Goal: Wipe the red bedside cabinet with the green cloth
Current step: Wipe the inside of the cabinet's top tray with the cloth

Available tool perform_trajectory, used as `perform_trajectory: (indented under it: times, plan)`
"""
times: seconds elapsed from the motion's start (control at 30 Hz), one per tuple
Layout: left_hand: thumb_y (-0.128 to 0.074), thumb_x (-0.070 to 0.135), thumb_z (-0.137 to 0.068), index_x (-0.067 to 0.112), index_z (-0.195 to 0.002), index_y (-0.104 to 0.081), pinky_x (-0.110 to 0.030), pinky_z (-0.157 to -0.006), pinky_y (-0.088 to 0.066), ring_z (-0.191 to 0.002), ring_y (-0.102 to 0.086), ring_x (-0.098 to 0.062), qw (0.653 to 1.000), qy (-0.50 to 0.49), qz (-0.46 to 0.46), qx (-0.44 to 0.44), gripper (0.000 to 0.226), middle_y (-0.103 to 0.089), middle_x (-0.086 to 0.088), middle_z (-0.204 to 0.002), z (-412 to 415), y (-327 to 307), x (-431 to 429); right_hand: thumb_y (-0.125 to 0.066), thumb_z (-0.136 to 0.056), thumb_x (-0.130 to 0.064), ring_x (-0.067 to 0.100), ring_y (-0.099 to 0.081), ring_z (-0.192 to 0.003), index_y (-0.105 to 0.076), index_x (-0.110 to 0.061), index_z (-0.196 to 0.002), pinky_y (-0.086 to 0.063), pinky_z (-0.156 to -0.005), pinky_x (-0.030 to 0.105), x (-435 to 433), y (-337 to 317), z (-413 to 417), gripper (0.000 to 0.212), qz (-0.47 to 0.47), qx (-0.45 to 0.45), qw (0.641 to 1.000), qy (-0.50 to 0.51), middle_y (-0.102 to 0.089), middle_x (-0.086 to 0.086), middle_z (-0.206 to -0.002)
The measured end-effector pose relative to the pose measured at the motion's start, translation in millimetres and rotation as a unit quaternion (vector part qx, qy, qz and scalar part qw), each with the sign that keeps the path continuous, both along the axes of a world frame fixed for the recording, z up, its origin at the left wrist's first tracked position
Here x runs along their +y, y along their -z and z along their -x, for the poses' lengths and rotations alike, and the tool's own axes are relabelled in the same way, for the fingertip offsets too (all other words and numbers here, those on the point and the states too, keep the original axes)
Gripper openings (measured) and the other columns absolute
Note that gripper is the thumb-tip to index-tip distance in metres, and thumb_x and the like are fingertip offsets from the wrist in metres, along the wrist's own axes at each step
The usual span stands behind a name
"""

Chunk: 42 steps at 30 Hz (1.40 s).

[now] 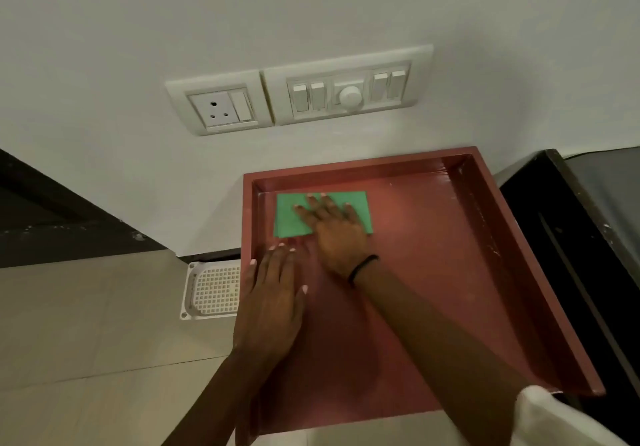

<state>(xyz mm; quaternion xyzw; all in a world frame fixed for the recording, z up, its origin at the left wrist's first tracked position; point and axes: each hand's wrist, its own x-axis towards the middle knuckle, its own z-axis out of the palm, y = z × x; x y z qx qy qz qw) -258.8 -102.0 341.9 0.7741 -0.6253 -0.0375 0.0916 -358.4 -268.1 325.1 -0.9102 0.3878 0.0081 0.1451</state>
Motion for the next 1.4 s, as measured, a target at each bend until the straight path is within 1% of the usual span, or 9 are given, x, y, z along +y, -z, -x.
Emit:
perform_trajectory:
  times: [0.17, 0.3, 0.47, 0.6, 0.83, 1.03, 1.2, 1.3, 1.4]
  plan:
    - [-0.032, 0.047, -0.1, 0.014, -0.156, -0.029, -0.041, -0.121, -0.012, -0.151, -0.024, -0.023, 0.999, 0.014, -0.021, 0.031, 0.065, -0.031, -0.007, -0.162, 13, 2, -10, -0.046, -0.087, -0.014, 0.026, -0.013, -0.153, -0.019, -0.035, -0.157, -0.02, -0.119, 0.054, -36, 6, 85, 0.078, 0.021, 0.047, 0.989, 0.142, -0.015, -0.004, -0.166]
    - [-0.034, 0.053, -0.099, 0.018, -0.16, -0.016, -0.039, -0.122, -0.001, -0.154, -0.011, -0.02, 0.997, 0.041, -0.041, 0.052, 0.072, -0.017, -0.002, -0.167, 31, 1, -27, -0.043, -0.089, -0.012, 0.031, -0.011, -0.153, -0.017, -0.033, -0.158, -0.019, -0.118, 0.06, -13, 2, 124, 0.076, -0.004, 0.043, 0.98, 0.196, -0.012, 0.001, -0.167]
    - [-0.016, 0.069, -0.088, 0.021, -0.161, -0.008, -0.042, -0.121, 0.002, -0.156, 0.002, -0.024, 0.99, 0.077, -0.119, 0.023, 0.088, 0.0, -0.005, -0.169, 38, 15, -29, -0.013, -0.081, -0.021, 0.028, -0.012, -0.154, -0.013, -0.037, -0.158, -0.022, -0.117, 0.058, 34, 0, 147, 0.078, -0.017, 0.053, 0.99, 0.127, -0.014, -0.002, -0.167]
    - [-0.011, 0.071, -0.092, 0.025, -0.159, 0.01, -0.043, -0.122, 0.011, -0.152, 0.023, -0.018, 0.989, 0.085, -0.118, 0.025, 0.084, 0.018, 0.0, -0.167, 38, 31, -20, -0.031, -0.089, -0.013, 0.028, -0.014, -0.153, -0.015, -0.036, -0.158, -0.024, -0.115, 0.058, -20, -1, 155, 0.074, 0.023, 0.076, 0.986, 0.144, -0.014, -0.001, -0.167]
    - [-0.019, 0.069, -0.097, 0.026, -0.159, 0.01, -0.044, -0.123, 0.009, -0.151, 0.024, -0.016, 0.99, 0.083, -0.111, 0.035, 0.081, 0.019, 0.001, -0.167, 38, 28, -19, -0.044, -0.089, -0.006, 0.034, -0.015, -0.152, -0.022, -0.03, -0.157, -0.023, -0.113, 0.067, -50, -3, 150, 0.076, 0.008, 0.064, 0.981, 0.184, -0.018, 0.005, -0.166]
    - [-0.018, 0.069, -0.097, 0.023, -0.16, 0.009, -0.045, -0.122, 0.008, -0.153, 0.02, -0.02, 0.989, 0.082, -0.125, 0.017, 0.082, 0.016, -0.002, -0.167, 40, 27, -20, -0.036, -0.082, -0.017, 0.025, -0.009, -0.154, -0.015, -0.04, -0.157, -0.026, -0.113, 0.062, 66, -2, 212, 0.081, -0.041, 0.024, 0.979, 0.201, -0.011, -0.005, -0.167]
    - [-0.014, 0.07, -0.096, 0.023, -0.159, 0.01, -0.044, -0.121, 0.011, -0.153, 0.02, -0.021, 0.989, 0.081, -0.122, 0.01, 0.082, 0.017, -0.003, -0.167, 40, 32, -20, -0.049, -0.084, -0.001, 0.02, 0.003, -0.154, -0.003, -0.048, -0.155, -0.022, -0.118, 0.06, 141, 1, 255, 0.097, -0.062, 0.032, 0.972, 0.223, -0.001, -0.014, -0.166]
    - [-0.017, 0.069, -0.097, 0.023, -0.16, 0.007, -0.045, -0.121, 0.009, -0.153, 0.018, -0.021, 0.99, 0.077, -0.116, 0.012, 0.082, 0.014, -0.003, -0.168, 40, 34, -21, -0.043, -0.084, -0.007, 0.028, -0.002, -0.154, -0.009, -0.043, -0.157, -0.025, -0.116, 0.062, 111, 6, 246, 0.089, -0.05, -0.003, 0.972, 0.23, -0.008, -0.003, -0.167]
    - [-0.017, 0.069, -0.096, 0.022, -0.16, 0.003, -0.046, -0.122, 0.006, -0.154, 0.014, -0.022, 0.991, 0.078, -0.109, 0.007, 0.082, 0.01, -0.003, -0.168, 41, 37, -21, -0.036, -0.082, -0.013, 0.042, -0.017, -0.15, -0.026, -0.025, -0.157, -0.041, -0.105, 0.059, 47, 7, 221, 0.077, -0.025, -0.03, 0.967, 0.25, -0.022, 0.013, -0.164]
